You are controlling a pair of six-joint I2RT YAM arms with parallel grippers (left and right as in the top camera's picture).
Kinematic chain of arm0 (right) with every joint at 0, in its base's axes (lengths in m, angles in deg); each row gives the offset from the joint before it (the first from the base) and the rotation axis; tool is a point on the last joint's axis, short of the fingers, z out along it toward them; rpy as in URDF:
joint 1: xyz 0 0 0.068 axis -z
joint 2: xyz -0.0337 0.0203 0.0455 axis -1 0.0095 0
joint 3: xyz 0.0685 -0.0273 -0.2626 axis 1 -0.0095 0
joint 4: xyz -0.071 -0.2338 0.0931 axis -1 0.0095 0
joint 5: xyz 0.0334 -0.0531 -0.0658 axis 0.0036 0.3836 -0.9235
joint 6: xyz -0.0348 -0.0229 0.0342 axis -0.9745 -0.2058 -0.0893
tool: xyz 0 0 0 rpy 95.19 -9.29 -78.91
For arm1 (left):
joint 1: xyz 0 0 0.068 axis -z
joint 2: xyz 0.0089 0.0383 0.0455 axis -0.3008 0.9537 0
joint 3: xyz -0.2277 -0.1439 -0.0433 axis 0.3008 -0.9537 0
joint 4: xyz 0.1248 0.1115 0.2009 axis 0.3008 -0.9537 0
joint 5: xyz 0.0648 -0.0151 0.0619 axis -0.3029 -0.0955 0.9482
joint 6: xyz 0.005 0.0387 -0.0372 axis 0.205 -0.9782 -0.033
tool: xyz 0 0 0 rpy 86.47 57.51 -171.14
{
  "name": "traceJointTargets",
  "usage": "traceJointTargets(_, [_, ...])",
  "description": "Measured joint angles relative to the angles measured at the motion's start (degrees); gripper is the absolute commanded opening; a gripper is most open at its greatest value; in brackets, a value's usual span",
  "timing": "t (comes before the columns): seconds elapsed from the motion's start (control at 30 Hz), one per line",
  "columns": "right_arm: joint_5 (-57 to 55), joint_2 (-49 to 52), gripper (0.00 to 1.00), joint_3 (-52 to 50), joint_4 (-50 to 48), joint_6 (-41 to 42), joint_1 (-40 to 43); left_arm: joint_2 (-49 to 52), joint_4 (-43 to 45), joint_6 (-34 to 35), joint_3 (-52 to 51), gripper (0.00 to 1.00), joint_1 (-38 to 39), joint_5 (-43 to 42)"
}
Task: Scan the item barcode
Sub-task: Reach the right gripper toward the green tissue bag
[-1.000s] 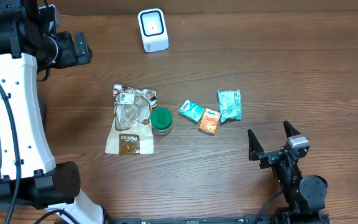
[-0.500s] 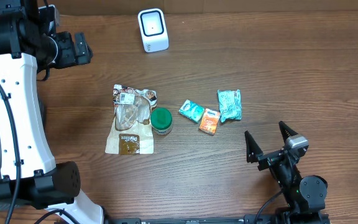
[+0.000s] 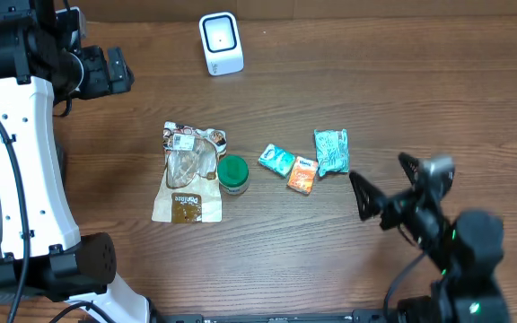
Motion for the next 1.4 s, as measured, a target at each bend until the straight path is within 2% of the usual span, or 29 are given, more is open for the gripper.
traceJointTargets(0.27, [4.5, 31.3, 1.0, 28.3, 22.6, 0.1, 0.0, 0.0, -0.2, 0.0, 0.0, 1.0, 0.0, -0.2])
traceJointTargets(0.4, [11.8, 42.9, 1.0, 35.3, 23.2, 0.1, 0.0, 0.0, -0.1, 0.0, 0.0, 0.99, 0.0, -0.2])
traceJointTargets(0.43, [14.1, 44.9, 1.0, 35.8, 22.0, 0.2, 0.0, 0.0, -0.1, 0.0, 0.0, 1.0, 0.0, -0.2])
traceJointTargets(0.57, [22.6, 52.5, 0.8, 36.1, 16.8, 0.8, -0.4, 0.0, -0.2, 0.0, 0.0, 1.0, 0.0, -0.2])
traceJointTargets(0.8, [19.9, 63.2, 0.52, 36.1, 15.3, 9.3, -3.6, 0.0, -0.1, 0.0, 0.0, 1.0, 0.0, -0.2])
traceJointTargets(1.0, [12.0, 67.6, 0.45, 36.1, 12.5, 18.7, -6.8, 0.0, -0.1, 0.0, 0.0, 1.0, 0.0, -0.2])
traceJointTargets(1.13, [7.4, 69.3, 0.46, 36.1, 11.9, 23.7, -9.0, 0.0, -0.1, 0.0, 0.0, 1.0, 0.0, -0.2])
traceJointTargets(1.4, [3.8, 72.9, 0.46, 36.1, 11.5, 28.5, -10.7, 0.0, -0.1, 0.0, 0.0, 1.0, 0.0, -0.2])
